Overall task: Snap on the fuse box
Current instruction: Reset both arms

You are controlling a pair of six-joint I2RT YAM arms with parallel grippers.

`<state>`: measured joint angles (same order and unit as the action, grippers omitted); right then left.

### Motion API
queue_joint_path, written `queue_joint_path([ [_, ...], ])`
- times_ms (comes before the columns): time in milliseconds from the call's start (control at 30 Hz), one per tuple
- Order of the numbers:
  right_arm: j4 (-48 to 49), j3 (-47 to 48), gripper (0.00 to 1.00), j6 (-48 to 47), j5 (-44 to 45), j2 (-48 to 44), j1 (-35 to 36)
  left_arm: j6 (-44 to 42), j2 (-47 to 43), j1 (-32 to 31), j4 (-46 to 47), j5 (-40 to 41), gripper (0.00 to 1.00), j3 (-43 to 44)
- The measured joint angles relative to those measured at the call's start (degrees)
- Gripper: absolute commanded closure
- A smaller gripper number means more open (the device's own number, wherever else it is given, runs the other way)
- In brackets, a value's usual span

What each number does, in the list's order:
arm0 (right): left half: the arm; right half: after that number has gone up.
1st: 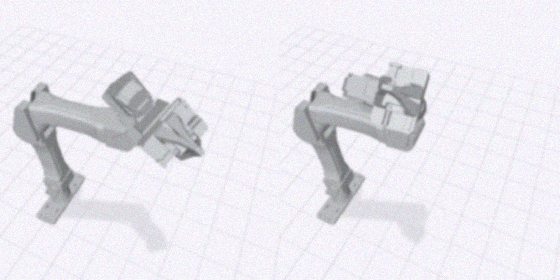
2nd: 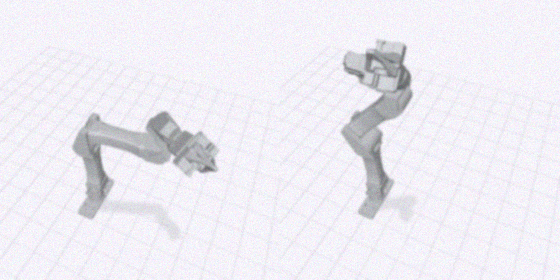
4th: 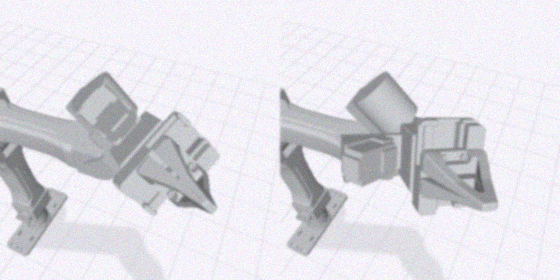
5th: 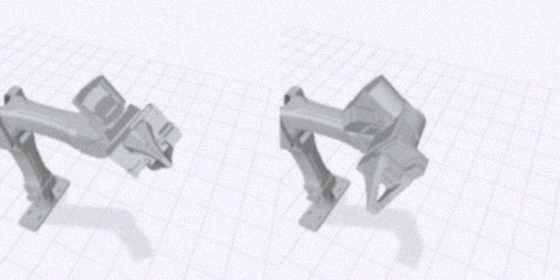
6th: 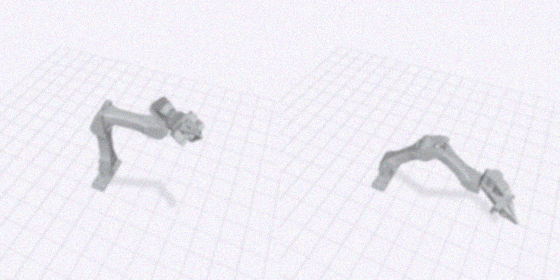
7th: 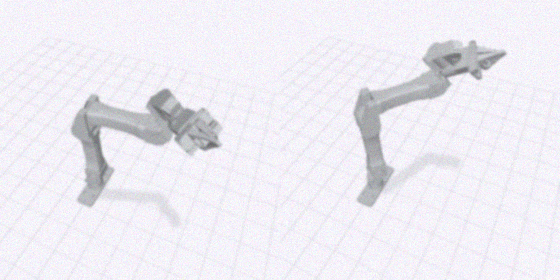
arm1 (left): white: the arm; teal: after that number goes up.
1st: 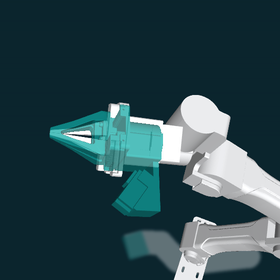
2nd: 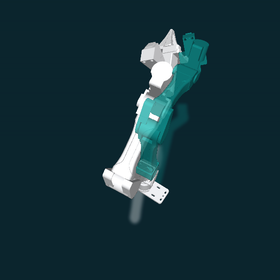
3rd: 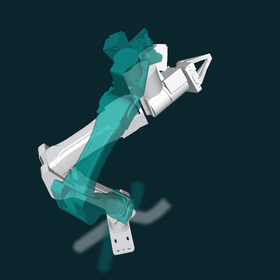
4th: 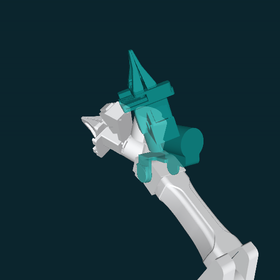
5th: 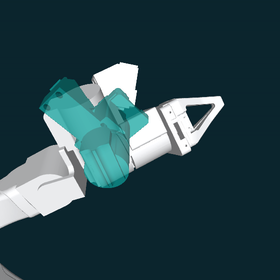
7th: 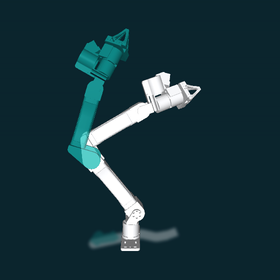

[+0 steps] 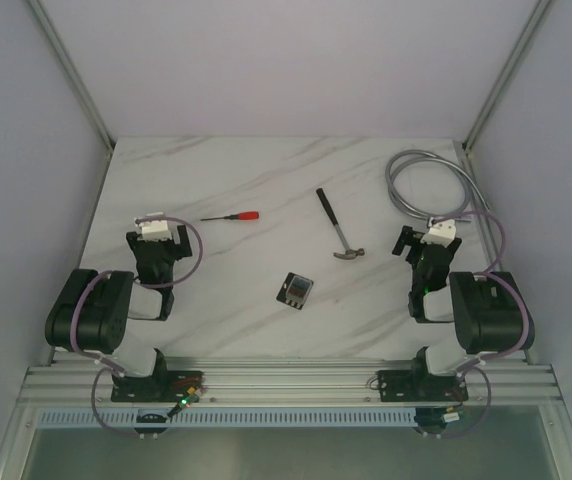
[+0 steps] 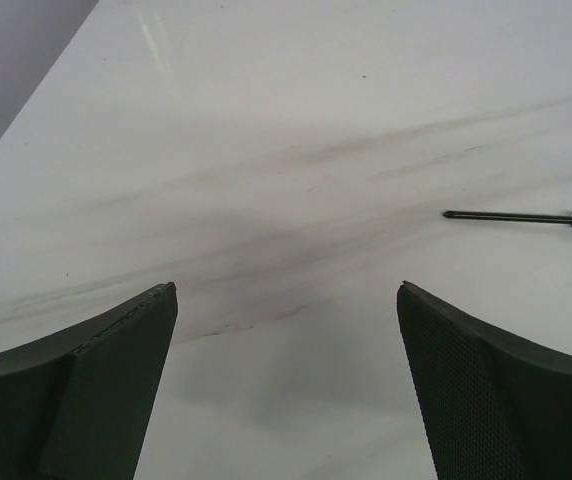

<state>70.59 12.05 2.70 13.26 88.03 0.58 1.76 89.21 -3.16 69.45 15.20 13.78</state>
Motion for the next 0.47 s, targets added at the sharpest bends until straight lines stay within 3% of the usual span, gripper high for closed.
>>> queue_joint_path([
  [467,0.00,0.02,0.00,0.02,0.00,0.00,0.00,-0.37,-0.02,-0.02,0.00,-1.29,0.00,0.00],
])
